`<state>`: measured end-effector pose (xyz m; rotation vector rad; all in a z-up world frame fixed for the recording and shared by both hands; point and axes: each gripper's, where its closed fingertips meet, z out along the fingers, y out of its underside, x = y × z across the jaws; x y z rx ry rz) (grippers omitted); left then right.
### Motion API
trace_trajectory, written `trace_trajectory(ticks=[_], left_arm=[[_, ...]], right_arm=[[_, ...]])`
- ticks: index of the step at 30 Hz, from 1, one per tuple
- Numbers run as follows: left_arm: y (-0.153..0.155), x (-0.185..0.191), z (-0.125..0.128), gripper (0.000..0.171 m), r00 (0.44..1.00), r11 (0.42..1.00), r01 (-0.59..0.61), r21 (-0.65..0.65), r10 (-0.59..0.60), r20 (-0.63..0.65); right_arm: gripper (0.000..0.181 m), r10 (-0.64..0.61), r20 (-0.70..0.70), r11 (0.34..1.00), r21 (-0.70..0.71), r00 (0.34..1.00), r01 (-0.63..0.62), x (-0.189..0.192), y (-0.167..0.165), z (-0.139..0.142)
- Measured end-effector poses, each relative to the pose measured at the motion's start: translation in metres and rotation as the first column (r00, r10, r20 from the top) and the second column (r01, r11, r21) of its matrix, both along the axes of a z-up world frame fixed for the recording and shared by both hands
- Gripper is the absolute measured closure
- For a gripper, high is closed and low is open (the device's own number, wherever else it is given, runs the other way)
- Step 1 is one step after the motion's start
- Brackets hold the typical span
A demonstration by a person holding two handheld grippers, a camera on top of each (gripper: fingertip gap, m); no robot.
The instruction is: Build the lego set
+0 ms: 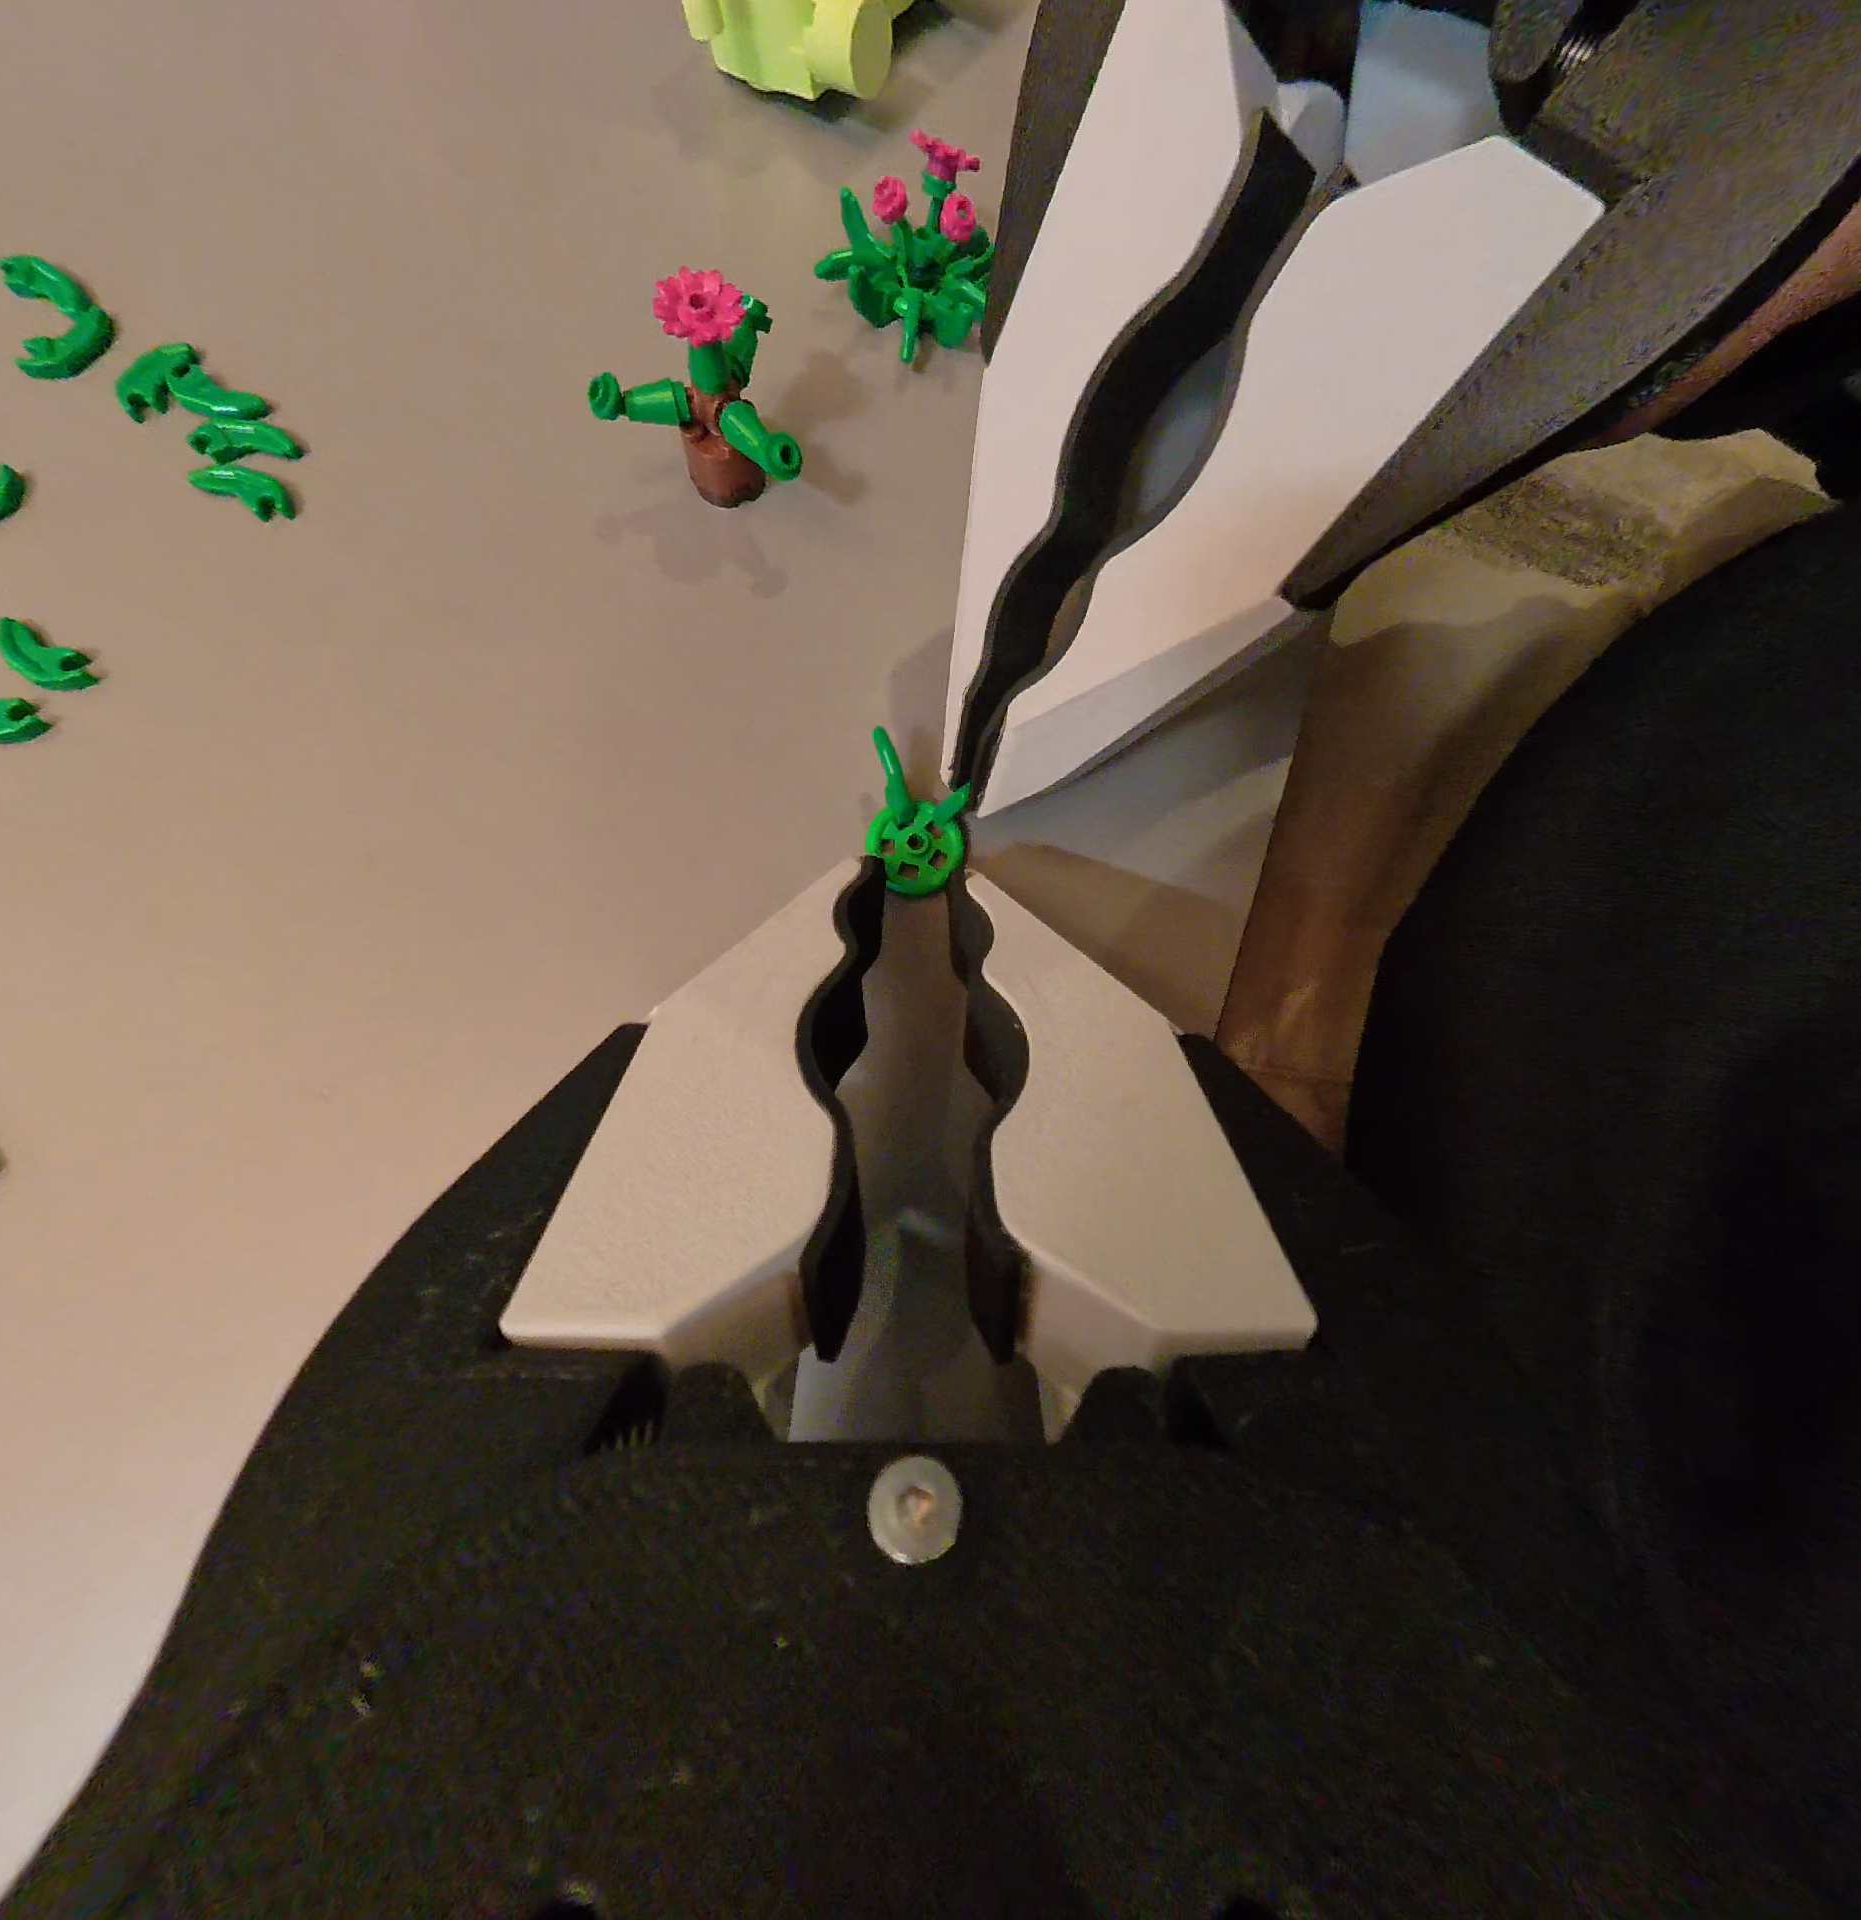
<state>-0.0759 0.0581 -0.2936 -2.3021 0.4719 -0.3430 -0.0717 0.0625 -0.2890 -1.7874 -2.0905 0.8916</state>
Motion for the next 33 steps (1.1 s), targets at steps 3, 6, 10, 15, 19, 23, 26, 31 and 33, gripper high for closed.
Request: trace_trajectory(ticks=[3,6,10,15,19,23,26,31,33], left_arm=[[0.0001,-0.0001,-0.0003,0.160,1.000,1.000,-0.001,-0.007,0.001,0.010],[0.0001,0.0000,-0.0007,0.160,1.000,1.000,0.000,-0.011,0.000,0.014],[0.0001,0.0000,-0.0011,0.160,1.000,1.000,-0.001,-0.018,0.001,0.022],[0.0004,-0.0007,-0.0017,0.160,1.000,1.000,-0.005,-0.016,0.005,0.011],[0.0002,-0.0008,-0.0022,0.160,1.000,1.000,-0.011,-0.021,0.011,0.013],[0.0001,-0.0008,-0.0026,0.159,1.000,1.000,-0.016,-0.027,0.017,0.022],[0.0002,-0.0008,-0.0028,0.158,0.999,0.999,-0.017,-0.033,0.018,0.033],[0.0003,-0.0006,-0.0027,0.159,0.999,0.999,-0.022,-0.036,0.023,0.040],[0.0002,-0.0007,-0.0029,0.159,0.999,0.999,-0.024,-0.033,0.025,0.031]], right_arm=[[0.180,-0.018,0.014,0.998,-0.054,1.000,0.019,0.0002,0.0000,-0.0010],[0.180,-0.022,0.024,0.997,-0.078,0.999,0.024,0.0005,0.0002,-0.0010],[0.181,-0.013,0.046,0.996,-0.087,0.999,0.017,0.0004,0.0002,-0.0012],[0.180,-0.011,0.083,0.994,-0.105,0.996,0.020,-0.0003,0.0010,-0.0014],[0.180,-0.013,0.104,0.993,-0.112,0.995,0.025,-0.0006,0.0011,-0.0016],[0.181,-0.015,0.132,0.993,-0.117,0.991,0.031,-0.0016,0.0013,-0.0016],[0.181,-0.022,0.153,0.993,-0.113,0.988,0.040,-0.0030,0.0020,-0.0018],[0.181,-0.023,0.197,0.995,-0.086,0.980,0.040,-0.0031,0.0020,-0.0035],[0.181,-0.025,0.195,0.997,-0.066,0.980,0.038,-0.0025,0.0019,-0.0041]])
